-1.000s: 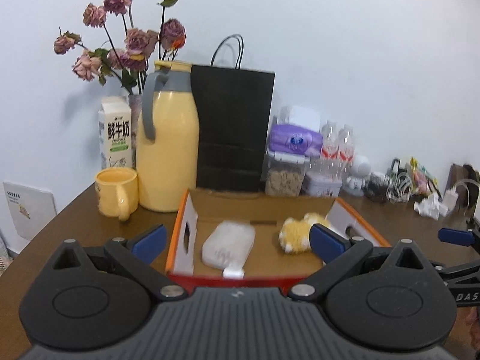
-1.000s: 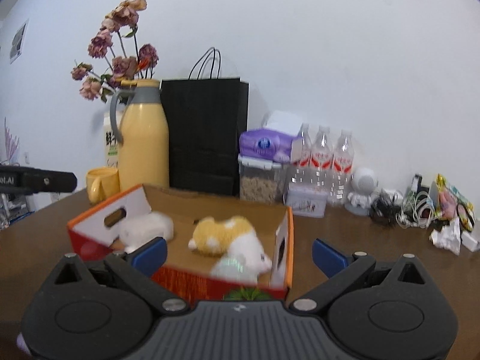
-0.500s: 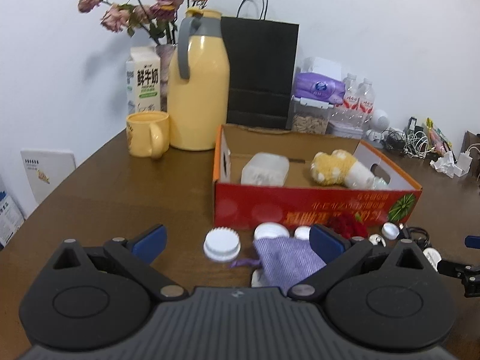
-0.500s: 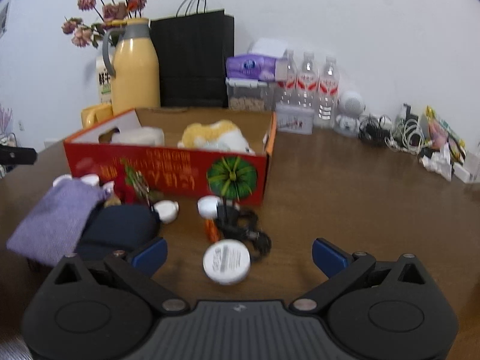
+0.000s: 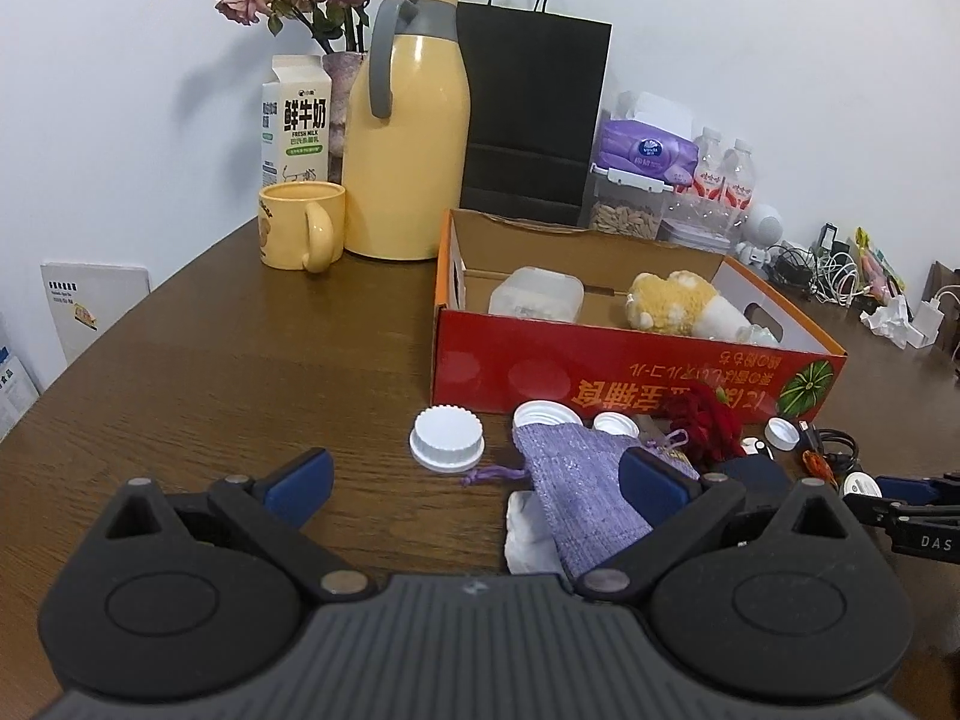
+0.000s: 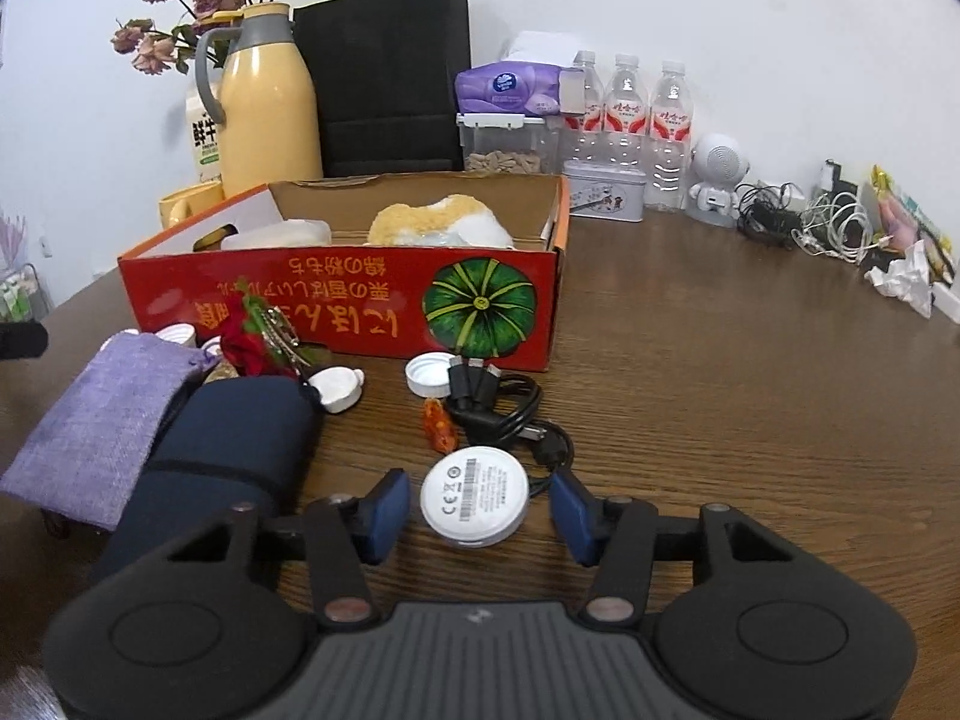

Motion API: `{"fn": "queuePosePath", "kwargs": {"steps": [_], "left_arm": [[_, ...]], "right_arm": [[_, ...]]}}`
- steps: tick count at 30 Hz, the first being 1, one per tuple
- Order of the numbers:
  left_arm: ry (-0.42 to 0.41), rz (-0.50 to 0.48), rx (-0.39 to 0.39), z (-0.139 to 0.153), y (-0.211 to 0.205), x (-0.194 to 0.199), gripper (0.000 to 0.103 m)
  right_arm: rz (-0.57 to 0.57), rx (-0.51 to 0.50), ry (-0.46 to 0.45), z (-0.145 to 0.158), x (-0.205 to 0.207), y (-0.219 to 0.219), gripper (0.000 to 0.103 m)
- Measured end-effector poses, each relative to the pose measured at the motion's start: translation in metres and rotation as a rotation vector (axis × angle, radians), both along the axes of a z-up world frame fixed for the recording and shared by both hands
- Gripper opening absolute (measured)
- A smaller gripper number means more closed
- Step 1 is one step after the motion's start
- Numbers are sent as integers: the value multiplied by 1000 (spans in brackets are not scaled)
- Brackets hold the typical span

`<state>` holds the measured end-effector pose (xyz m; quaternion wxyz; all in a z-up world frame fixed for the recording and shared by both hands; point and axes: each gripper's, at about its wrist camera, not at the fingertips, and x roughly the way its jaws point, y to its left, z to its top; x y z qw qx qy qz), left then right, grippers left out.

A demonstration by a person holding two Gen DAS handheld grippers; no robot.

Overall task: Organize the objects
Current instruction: 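Grasp the round white tin with the right gripper, then hold the white tin with the right gripper while the left gripper grasps the purple pouch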

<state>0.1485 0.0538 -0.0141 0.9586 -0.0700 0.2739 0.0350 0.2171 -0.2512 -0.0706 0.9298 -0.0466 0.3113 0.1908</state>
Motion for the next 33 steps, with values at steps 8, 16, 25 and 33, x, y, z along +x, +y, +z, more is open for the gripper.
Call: {"fn": "queuePosePath", "kwargs": {"steps": [8, 16, 25, 33], "left_arm": [[7, -4, 1, -1, -4, 1, 103], [11, -31, 14, 1, -13, 1, 103], [25, -74, 30, -2, -32, 5, 103], [38, -94, 40, -4, -41, 8, 103]], "right_arm": [[34, 1, -11, 0, -1, 4, 38], [71, 6, -48, 3, -10, 7, 38], [178, 43, -44, 5, -18, 13, 38], [229, 85, -58, 9, -23, 17, 38]]}}
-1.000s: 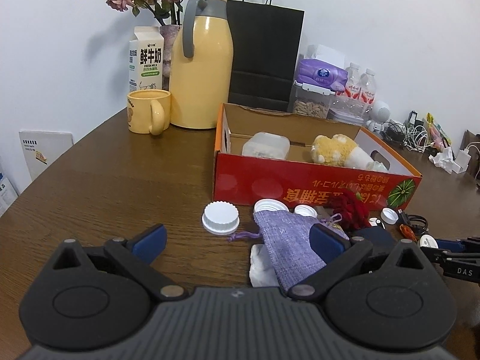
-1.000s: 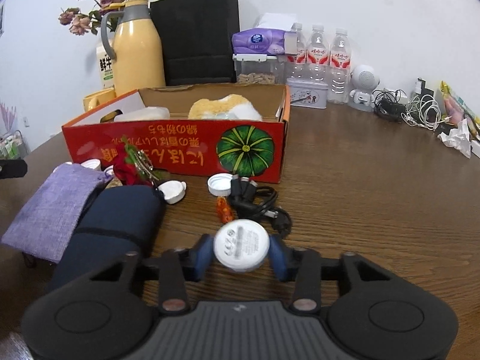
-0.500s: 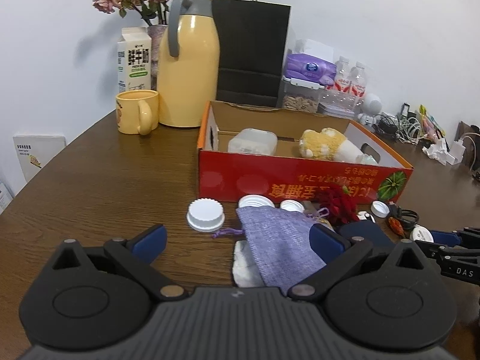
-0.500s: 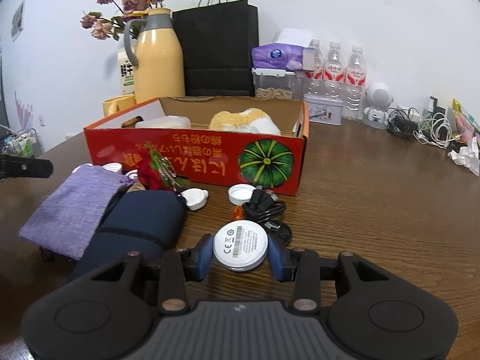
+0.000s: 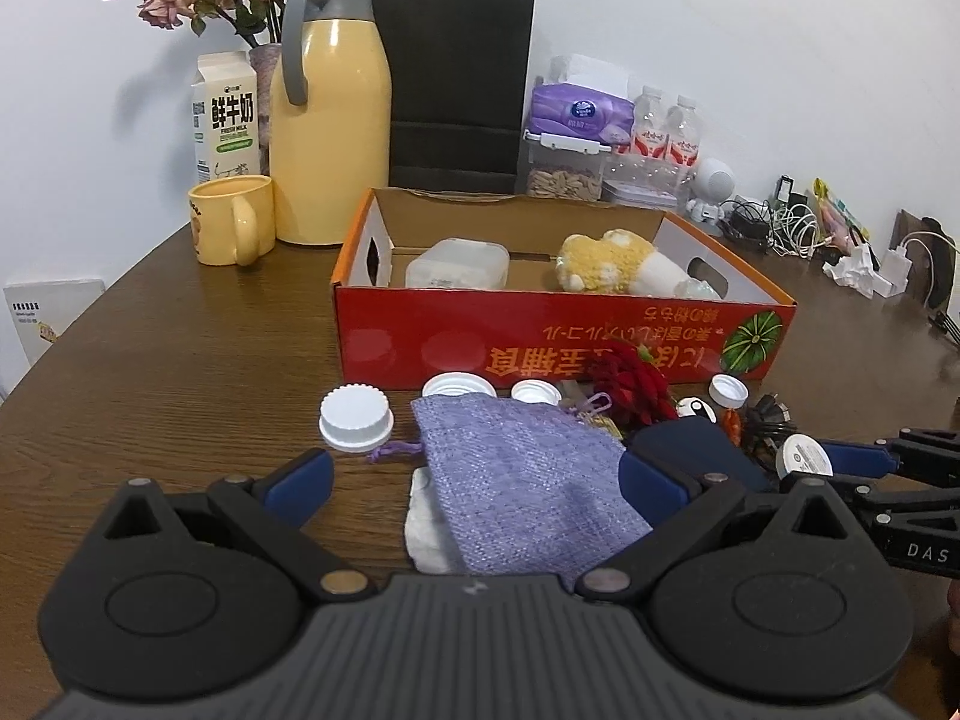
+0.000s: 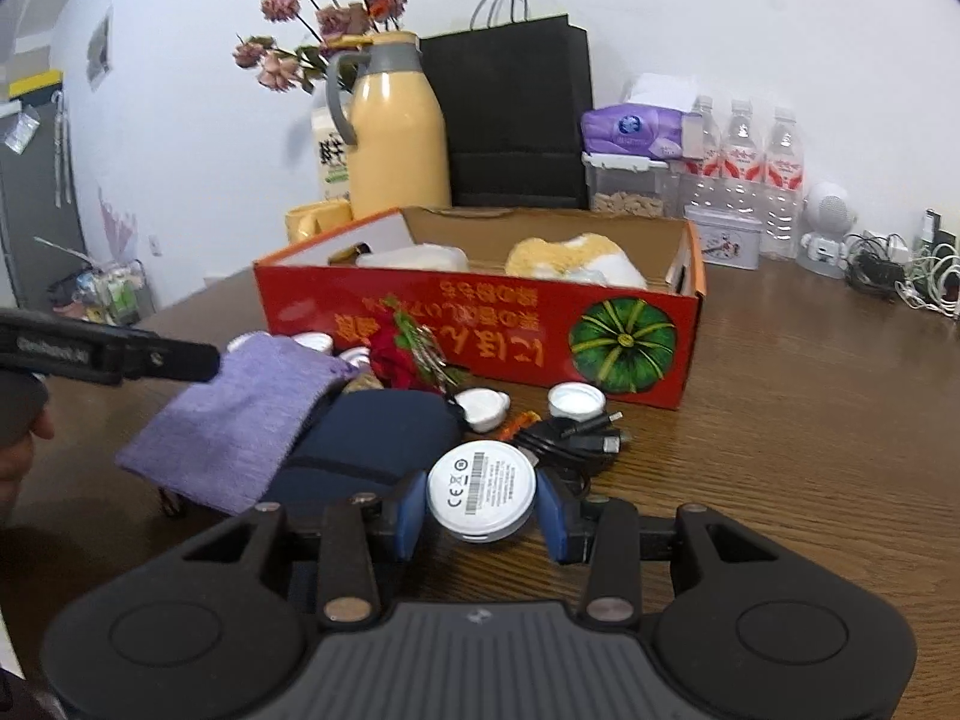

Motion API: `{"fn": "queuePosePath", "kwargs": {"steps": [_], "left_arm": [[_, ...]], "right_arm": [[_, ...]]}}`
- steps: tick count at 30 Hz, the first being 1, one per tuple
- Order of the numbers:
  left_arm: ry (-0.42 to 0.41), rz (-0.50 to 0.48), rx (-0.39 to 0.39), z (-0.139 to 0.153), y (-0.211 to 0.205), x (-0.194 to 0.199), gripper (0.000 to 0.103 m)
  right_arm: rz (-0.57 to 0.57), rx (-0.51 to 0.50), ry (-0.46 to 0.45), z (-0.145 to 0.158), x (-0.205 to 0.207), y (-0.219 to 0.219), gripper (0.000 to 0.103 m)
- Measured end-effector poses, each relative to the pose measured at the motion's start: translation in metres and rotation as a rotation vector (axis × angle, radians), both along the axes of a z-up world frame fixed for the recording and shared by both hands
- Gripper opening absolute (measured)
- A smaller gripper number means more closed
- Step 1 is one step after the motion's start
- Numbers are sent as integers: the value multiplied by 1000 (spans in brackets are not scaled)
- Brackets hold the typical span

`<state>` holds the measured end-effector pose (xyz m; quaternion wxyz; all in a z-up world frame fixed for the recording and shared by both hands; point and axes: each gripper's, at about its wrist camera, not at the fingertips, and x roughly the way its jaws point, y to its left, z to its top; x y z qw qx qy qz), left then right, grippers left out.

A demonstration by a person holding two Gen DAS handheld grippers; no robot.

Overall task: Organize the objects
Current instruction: 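Hold the white tin with the right gripper while the left gripper grasps the purple pouch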

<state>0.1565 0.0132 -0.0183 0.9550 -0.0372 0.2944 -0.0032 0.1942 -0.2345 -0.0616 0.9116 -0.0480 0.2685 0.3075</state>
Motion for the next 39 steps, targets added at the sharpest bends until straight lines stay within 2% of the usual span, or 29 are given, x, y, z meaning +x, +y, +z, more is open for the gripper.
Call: {"fn": "queuePosePath", "kwargs": {"steps": [12, 24, 26, 28, 32, 33, 34, 35, 37, 39], "left_arm": [[37, 2, -4, -7, 5, 0, 103], [82, -33, 21, -25, -18, 3, 103], [80, -39, 31, -27, -23, 3, 100], [70, -50, 32, -27, -25, 2, 90], [50, -62, 43, -26, -28, -2, 80], [38, -49, 52, -25, -28, -3, 67], [26, -39, 56, -23, -26, -4, 64], [21, -26, 59, -22, -23, -4, 49], [24, -2, 64, -22, -17, -4, 24], [33, 11, 49, -23, -9, -4, 19]], "right_arm": [[98, 34, 20, 4, -5, 22, 38], [76, 34, 7, 3, -8, 28, 38], [77, 29, 2, 3, -9, 30, 38], [83, 30, 3, 3, -10, 31, 38], [90, 34, 9, 2, -10, 32, 38], [92, 35, 9, 2, -10, 32, 38], [94, 38, 9, 2, -10, 32, 38], [95, 43, 10, 3, -11, 32, 38], [103, 48, 11, 3, -13, 34, 38], [109, 50, 11, 4, -14, 36, 38]]}}
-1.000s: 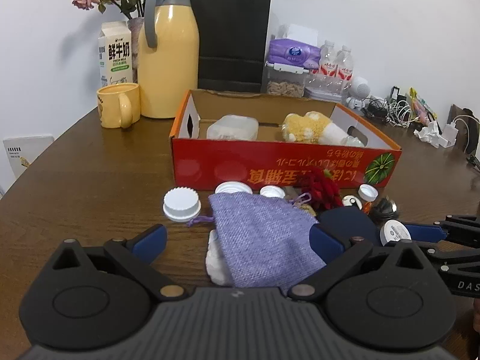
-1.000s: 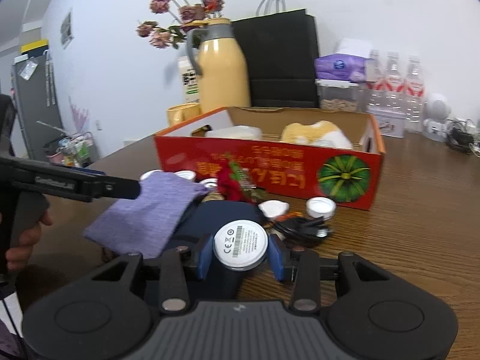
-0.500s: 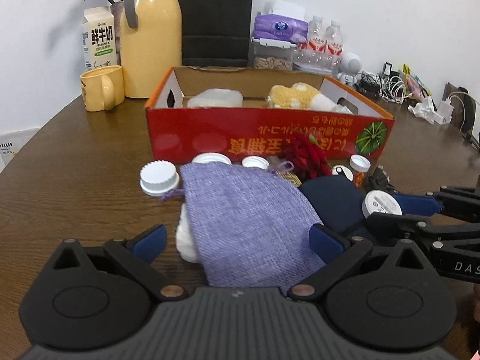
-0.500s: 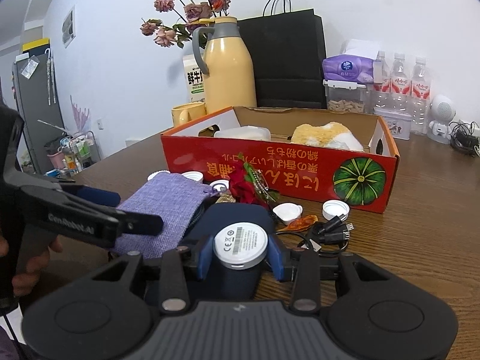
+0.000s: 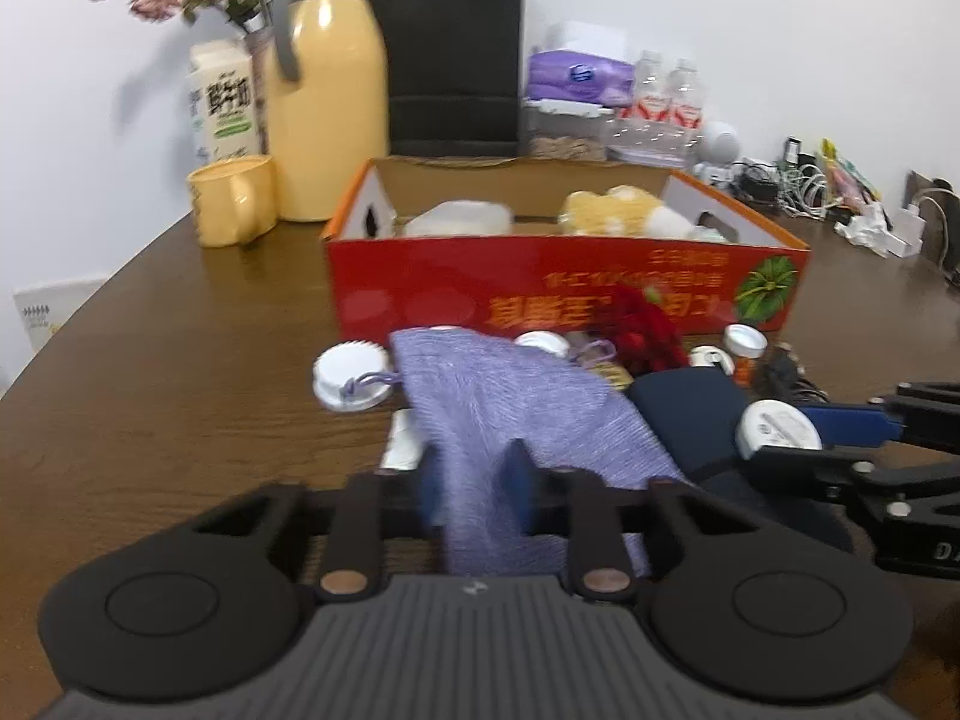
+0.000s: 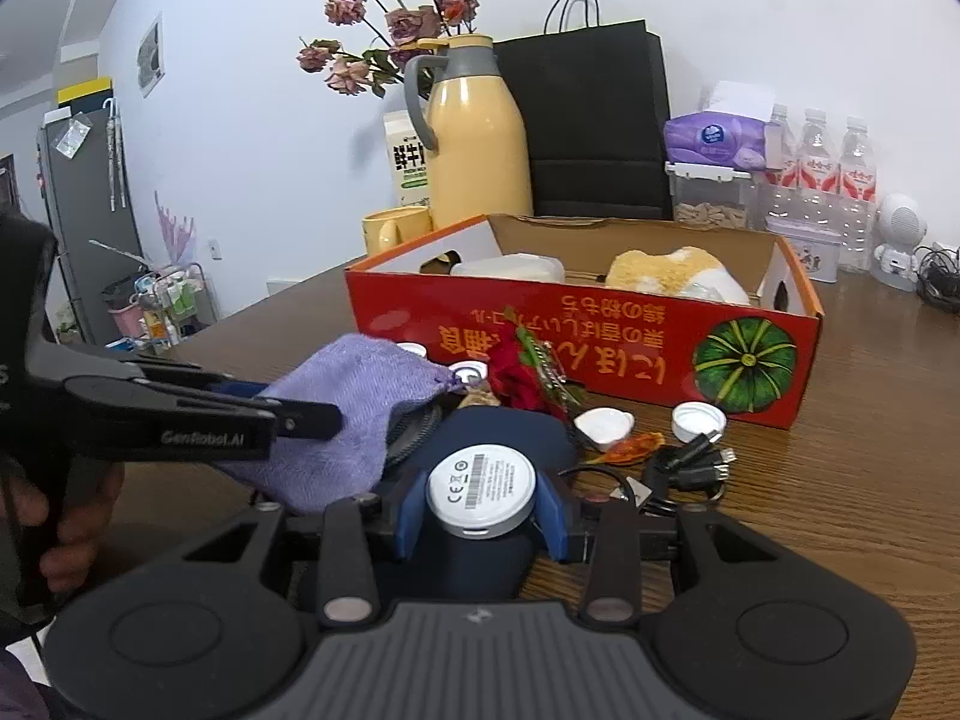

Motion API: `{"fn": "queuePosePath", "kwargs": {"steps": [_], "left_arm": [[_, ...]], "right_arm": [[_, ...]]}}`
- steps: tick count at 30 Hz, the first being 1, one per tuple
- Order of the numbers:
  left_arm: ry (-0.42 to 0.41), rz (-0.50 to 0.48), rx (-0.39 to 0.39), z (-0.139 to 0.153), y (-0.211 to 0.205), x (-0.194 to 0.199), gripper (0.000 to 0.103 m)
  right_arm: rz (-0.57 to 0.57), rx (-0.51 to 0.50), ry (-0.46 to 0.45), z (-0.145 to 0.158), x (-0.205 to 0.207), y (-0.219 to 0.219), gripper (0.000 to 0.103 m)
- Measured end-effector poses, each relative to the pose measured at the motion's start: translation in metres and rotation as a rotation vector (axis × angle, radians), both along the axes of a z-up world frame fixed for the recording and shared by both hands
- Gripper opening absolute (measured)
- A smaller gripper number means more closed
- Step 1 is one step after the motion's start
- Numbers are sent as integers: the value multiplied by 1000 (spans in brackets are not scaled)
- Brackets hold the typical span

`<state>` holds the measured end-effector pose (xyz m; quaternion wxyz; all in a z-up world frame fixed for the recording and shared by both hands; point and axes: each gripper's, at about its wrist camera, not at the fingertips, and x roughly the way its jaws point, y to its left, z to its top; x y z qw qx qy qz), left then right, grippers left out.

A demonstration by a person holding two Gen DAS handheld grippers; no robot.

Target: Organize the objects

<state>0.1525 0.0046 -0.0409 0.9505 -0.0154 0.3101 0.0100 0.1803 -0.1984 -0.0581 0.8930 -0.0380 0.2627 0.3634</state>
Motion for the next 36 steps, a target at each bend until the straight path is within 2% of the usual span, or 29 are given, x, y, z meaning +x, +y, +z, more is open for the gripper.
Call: {"fn": "queuePosePath", "kwargs": {"steps": [13, 14, 15, 17, 36], "left_arm": [[-35, 1, -20, 4, 15, -9, 13], [-35, 1, -22, 5, 15, -9, 12], [-36, 0, -24, 5, 16, -10, 6], [-37, -11, -42, 5, 18, -10, 5], [-60, -22, -40, 12, 26, -17, 5]], "right_arm": [[77, 15, 0, 3, -9, 23, 38], [84, 19, 1, 3, -9, 25, 38], [89, 22, 3, 4, -9, 27, 38], [96, 20, 7, 4, -10, 31, 38], [16, 54, 2, 11, -1, 16, 38]]}}
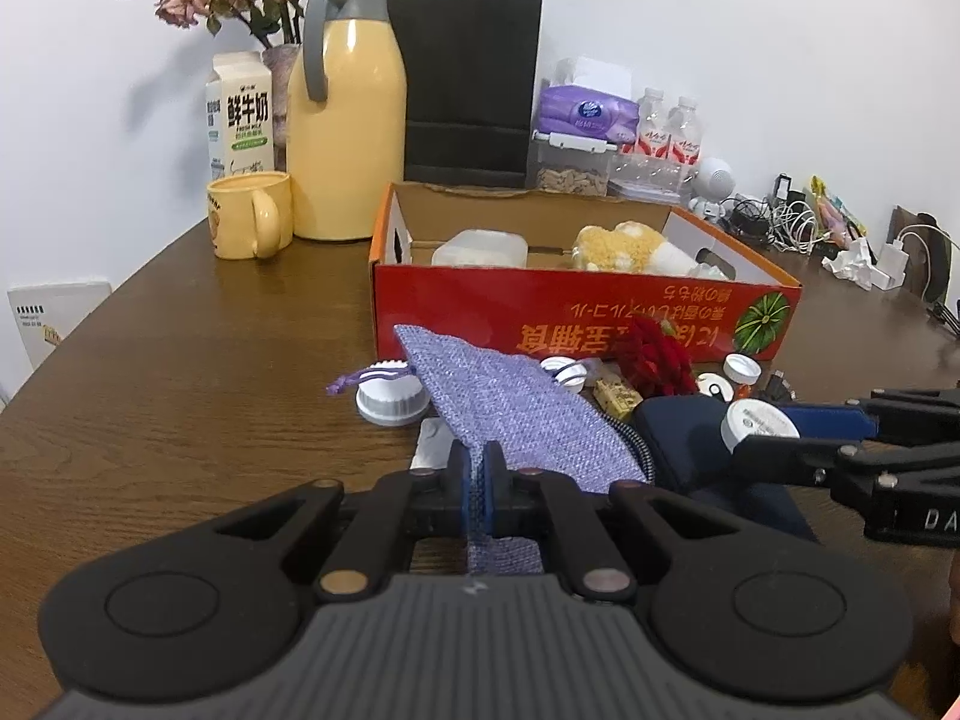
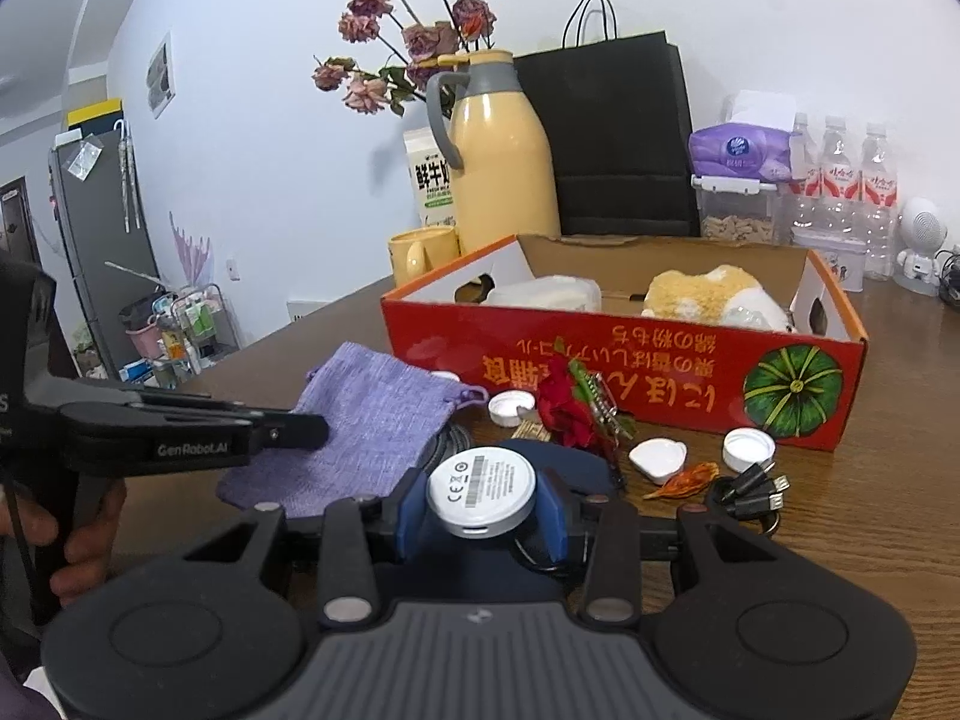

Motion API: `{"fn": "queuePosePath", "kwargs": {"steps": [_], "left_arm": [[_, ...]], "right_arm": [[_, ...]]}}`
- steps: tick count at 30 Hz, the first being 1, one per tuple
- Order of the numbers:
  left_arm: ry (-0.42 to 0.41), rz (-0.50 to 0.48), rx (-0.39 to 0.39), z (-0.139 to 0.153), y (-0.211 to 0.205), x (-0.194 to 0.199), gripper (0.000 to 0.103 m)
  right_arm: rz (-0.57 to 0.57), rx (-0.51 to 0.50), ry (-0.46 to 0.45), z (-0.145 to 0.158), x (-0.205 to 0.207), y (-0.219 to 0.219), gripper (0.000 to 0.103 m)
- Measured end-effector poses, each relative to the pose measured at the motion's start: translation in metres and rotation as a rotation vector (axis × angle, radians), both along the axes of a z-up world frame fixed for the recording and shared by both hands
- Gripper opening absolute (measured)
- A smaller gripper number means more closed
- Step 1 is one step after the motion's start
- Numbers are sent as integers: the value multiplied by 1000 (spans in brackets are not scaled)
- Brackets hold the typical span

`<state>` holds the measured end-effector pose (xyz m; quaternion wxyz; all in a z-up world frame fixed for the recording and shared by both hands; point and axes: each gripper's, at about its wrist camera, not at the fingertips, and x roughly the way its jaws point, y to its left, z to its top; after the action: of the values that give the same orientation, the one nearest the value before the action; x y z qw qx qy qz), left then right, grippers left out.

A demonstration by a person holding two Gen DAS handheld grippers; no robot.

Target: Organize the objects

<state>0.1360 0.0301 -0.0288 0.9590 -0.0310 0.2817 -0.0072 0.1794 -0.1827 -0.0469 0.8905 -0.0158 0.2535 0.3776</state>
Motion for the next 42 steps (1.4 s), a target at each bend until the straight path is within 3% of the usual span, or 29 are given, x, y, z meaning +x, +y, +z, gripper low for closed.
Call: {"fn": "queuePosePath", "kwargs": {"steps": [2, 4, 8, 10, 13, 16, 20, 23, 26, 30, 31, 42], "left_arm": [[-1, -5, 5, 2, -1, 0, 7], [3, 10, 14, 3, -1, 0, 20], [6, 15, 18, 3, -2, 1, 25], [8, 16, 14, 3, -1, 0, 45], [-17, -13, 15, 7, -6, -5, 61], [-37, -121, 31, 8, -20, -11, 74], [-40, -250, 48, 5, -46, -11, 73], [-45, -287, 49, 1, -61, -7, 66], [-43, -290, 33, -3, -68, 2, 50], [-45, -295, 0, -8, -66, 8, 10], [-45, -301, -9, -8, -65, 9, 6], [-99, -242, 42, 2, -60, 3, 5]], "right_arm": [[-7, 6, -9, 3, 0, -3, 38], [-13, 11, -15, 5, 0, -4, 38], [-21, 21, -14, 7, 1, -8, 38], [-22, 26, -17, 9, 1, -9, 38], [-25, 31, -24, 12, 0, -10, 38], [-31, 46, -22, 16, 1, -11, 38], [-22, 68, -9, 19, 1, -9, 39], [-2, 77, -6, 22, -2, -5, 39], [16, 83, -1, 23, -6, 1, 39], [37, 95, 6, 24, -9, 4, 38], [41, 98, 8, 24, -10, 4, 38], [-6, 148, -21, 31, -11, -8, 38]]}}
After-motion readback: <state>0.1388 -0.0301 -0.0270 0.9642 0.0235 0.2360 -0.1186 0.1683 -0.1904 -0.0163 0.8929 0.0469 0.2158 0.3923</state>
